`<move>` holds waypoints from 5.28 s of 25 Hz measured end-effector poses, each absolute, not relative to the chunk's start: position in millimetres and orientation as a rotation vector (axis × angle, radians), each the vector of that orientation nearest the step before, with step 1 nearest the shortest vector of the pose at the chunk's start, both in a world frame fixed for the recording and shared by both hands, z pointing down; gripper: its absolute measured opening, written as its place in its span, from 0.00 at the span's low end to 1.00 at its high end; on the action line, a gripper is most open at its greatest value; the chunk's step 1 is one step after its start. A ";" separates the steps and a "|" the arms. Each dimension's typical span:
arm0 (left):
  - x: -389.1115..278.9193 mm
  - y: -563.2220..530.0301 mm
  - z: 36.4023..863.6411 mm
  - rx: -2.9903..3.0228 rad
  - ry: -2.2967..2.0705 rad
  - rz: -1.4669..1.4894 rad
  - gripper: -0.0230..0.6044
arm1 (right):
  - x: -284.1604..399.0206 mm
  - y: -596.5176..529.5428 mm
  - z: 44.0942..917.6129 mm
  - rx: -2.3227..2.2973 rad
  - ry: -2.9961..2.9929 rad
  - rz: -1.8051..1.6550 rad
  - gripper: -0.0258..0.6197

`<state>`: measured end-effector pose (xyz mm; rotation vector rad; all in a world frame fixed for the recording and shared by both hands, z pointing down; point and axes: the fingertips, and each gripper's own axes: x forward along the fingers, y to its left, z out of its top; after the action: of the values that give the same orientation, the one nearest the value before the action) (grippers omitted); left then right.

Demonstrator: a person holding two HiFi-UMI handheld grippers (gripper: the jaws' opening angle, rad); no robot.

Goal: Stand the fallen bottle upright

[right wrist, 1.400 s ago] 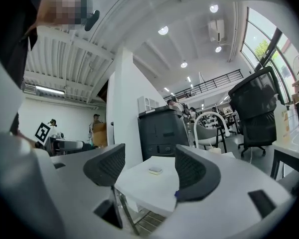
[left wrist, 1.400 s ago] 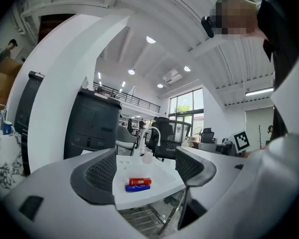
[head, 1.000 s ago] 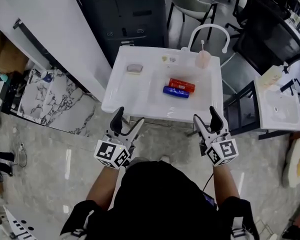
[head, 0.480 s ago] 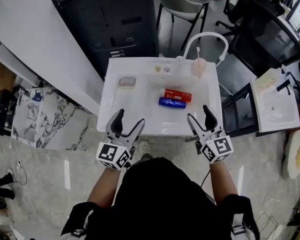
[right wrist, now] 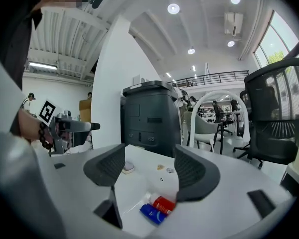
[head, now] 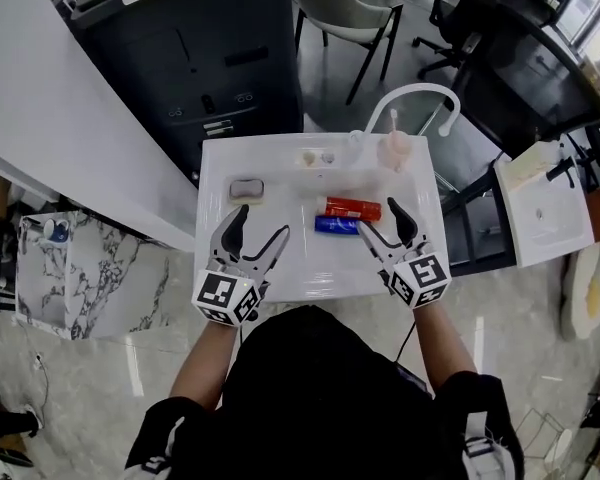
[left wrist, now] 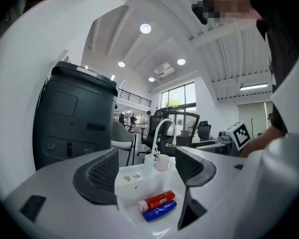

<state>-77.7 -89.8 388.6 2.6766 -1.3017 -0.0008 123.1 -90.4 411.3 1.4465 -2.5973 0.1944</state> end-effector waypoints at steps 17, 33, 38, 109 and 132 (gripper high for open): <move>-89.0 -105.0 441.4 2.531 -1.315 0.147 0.62 | 103.6 -137.6 555.4 0.926 -2.378 0.300 0.53; -101.1 -82.9 466.9 2.220 -1.585 0.189 0.62 | 124.2 -176.3 698.0 0.455 -2.069 0.218 0.51; -105.8 -82.4 469.2 2.157 -1.644 0.181 0.62 | 132.1 -182.2 726.6 0.369 -1.976 0.205 0.50; -81.9 -84.2 470.2 2.169 -1.495 0.083 0.60 | 51.5 -187.9 598.2 0.724 -2.451 0.269 0.49; -134.5 -116.7 459.5 2.203 -1.482 0.074 0.59 | -1.1 -316.8 504.0 1.258 -2.662 0.185 0.49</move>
<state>-134.5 -116.7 459.5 2.2030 -1.4822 0.0736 -1.1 -316.8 504.0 1.2583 -2.6620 0.1853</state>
